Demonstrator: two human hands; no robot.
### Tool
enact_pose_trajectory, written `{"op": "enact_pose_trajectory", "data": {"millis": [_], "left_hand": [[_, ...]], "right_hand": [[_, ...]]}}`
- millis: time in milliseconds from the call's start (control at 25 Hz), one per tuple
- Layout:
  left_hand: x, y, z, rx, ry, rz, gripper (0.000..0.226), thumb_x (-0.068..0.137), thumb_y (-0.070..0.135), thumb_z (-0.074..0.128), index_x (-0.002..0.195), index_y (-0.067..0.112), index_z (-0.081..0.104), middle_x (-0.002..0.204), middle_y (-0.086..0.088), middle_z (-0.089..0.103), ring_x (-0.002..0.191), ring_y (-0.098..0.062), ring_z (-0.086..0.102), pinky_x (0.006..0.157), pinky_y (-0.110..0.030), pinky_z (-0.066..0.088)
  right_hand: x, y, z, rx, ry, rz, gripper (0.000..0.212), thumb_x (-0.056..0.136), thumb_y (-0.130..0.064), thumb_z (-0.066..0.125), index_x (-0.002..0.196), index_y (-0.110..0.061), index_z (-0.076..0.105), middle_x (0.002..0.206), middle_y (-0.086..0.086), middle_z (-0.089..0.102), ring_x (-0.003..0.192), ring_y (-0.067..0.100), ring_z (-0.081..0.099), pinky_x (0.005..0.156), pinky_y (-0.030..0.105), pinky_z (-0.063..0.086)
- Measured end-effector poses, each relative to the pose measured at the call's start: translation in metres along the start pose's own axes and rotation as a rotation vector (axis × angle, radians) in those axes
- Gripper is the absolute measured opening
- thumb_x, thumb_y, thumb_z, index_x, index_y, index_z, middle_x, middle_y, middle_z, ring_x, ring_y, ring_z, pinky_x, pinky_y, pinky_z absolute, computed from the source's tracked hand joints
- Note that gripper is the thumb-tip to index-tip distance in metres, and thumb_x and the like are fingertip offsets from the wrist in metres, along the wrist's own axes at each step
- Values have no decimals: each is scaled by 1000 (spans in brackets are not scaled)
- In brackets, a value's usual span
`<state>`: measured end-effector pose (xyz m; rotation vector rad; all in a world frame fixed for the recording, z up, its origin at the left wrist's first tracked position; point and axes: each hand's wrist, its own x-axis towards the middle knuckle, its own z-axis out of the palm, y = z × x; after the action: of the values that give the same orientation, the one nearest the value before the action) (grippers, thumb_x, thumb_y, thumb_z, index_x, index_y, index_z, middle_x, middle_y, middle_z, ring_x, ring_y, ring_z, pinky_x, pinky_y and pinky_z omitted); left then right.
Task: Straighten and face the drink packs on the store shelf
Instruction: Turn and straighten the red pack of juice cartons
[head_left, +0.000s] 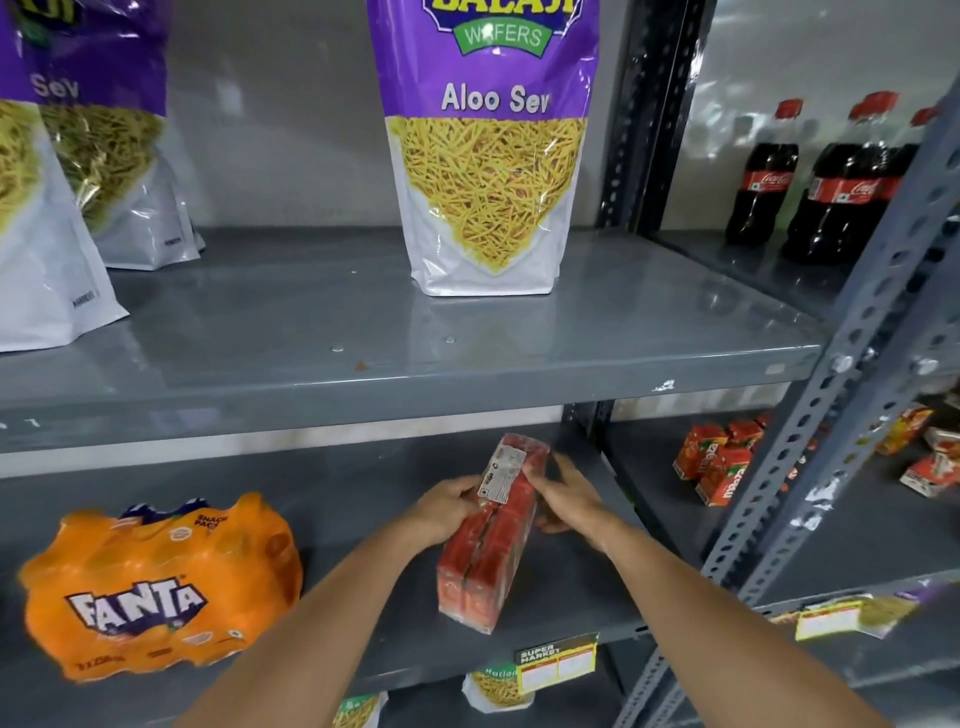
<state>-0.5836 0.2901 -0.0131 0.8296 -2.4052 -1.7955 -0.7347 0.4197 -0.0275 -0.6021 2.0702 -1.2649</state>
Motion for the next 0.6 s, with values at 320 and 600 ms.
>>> {"op": "enact_pose_trajectory", "data": {"millis": [320,600], "left_hand": [[12,-6,-21,468,215,-25,36,92,53,50,111,28,67,111,-1,72,96,-18,70,90,-35,54],[-11,-35,-19,-119,425,-200,50,78,55,69,97,9,67,84,-6,77,73,-19,74,63,-26,53]], "right_hand": [[11,10,-20,-16,44,-40,74,74,-47,81,125,-11,40,107,2,68,91,8,65,80,24,48],[2,22,-16,-74,164,-34,73,62,-66,78,119,-28,53,116,0,66,101,17,67,96,35,52]]}}
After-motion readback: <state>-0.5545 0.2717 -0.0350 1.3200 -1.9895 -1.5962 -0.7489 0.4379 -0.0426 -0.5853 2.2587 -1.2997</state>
